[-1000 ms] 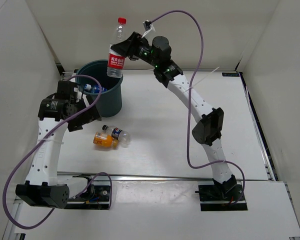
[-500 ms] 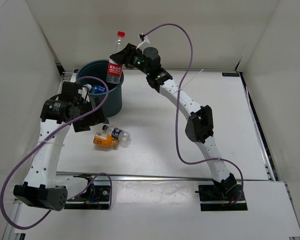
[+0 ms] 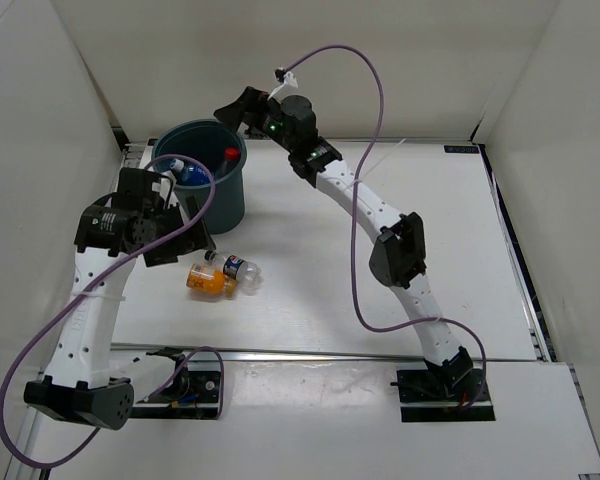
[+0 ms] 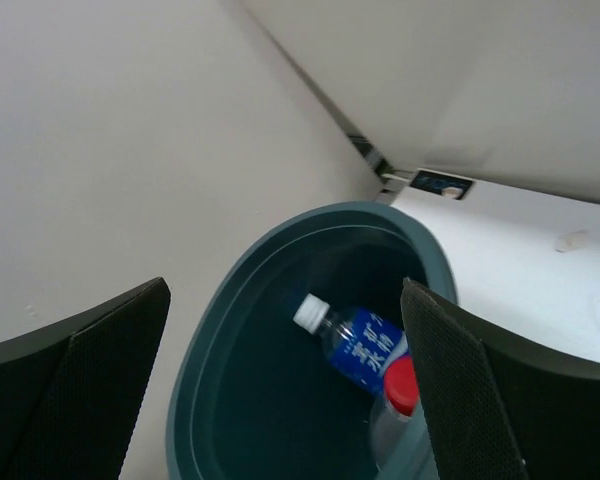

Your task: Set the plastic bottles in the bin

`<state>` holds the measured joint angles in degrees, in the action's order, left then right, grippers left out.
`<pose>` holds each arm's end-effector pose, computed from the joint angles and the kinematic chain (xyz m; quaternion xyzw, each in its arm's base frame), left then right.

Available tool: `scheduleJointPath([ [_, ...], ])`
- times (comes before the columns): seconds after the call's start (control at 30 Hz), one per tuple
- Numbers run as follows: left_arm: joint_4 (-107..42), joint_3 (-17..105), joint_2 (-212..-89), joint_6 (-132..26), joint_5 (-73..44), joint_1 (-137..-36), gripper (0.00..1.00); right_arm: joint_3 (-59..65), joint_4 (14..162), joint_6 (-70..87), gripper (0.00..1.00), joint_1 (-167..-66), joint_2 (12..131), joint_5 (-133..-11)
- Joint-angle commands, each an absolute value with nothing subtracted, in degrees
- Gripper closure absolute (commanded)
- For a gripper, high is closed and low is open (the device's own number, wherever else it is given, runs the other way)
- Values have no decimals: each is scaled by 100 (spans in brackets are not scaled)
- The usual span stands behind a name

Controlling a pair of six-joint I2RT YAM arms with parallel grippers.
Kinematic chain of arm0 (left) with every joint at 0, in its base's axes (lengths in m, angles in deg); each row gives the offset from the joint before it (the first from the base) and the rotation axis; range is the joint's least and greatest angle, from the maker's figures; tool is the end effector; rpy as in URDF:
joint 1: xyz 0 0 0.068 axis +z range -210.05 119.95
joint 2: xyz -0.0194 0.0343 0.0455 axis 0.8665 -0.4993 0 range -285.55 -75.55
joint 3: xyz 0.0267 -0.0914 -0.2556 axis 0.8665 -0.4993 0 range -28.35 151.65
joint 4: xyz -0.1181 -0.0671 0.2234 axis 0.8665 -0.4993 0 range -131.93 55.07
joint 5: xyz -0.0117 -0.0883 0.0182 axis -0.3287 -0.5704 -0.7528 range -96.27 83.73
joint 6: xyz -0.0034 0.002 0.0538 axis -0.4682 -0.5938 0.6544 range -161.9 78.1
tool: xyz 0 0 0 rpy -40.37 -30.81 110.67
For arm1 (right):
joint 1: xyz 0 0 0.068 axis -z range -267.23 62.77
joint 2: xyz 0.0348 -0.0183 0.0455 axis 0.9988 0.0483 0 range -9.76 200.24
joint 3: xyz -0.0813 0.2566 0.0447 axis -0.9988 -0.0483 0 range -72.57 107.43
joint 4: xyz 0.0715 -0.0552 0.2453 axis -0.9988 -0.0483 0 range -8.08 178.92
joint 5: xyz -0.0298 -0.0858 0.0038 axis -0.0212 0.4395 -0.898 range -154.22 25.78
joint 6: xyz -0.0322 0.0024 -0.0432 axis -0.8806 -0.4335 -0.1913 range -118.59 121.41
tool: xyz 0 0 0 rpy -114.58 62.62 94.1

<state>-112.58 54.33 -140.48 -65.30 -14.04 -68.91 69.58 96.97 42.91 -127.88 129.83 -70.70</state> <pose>0.1752 -0.0321 0.3899 -0.1044 0.9580 -0.1348 0.2306 0.4303 0.3746 0.3757 -0.0387 0.6379 0.5320 0.5555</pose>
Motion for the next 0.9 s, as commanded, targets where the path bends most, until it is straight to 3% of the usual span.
scheduleJointPath([
  [0.0,-11386,5883,-14023,-6563,-1015,-6919,0,7079,9396,3850,0,-12819,12113,-6354],
  [0.13,-11333,5815,-13910,-7264,117,-6919,0,6578,8717,3535,0,-12819,11181,-5193],
  [0.17,-11429,5666,-13831,-7997,842,-6919,0,6499,8612,3386,0,-12819,11058,-5070],
  [0.23,-11535,5149,-13542,-8924,1174,-6796,0,6358,8139,3077,0,-12819,10664,-4876],
  [0.5,-9559,3785,-13163,-9567,-554,-6181,0,5022,5906,3472,0,-12880,8923,-4049],
  [0.7,-8077,1627,-12872,-10595,-1583,-5321,0,4100,5623,3367,0,-12951,7834,-4101],
  [0.87,-7326,787,-12898,-10853,-1972,-5056,0,3248,5262,3253,0,-12899,6911,-4049],
])
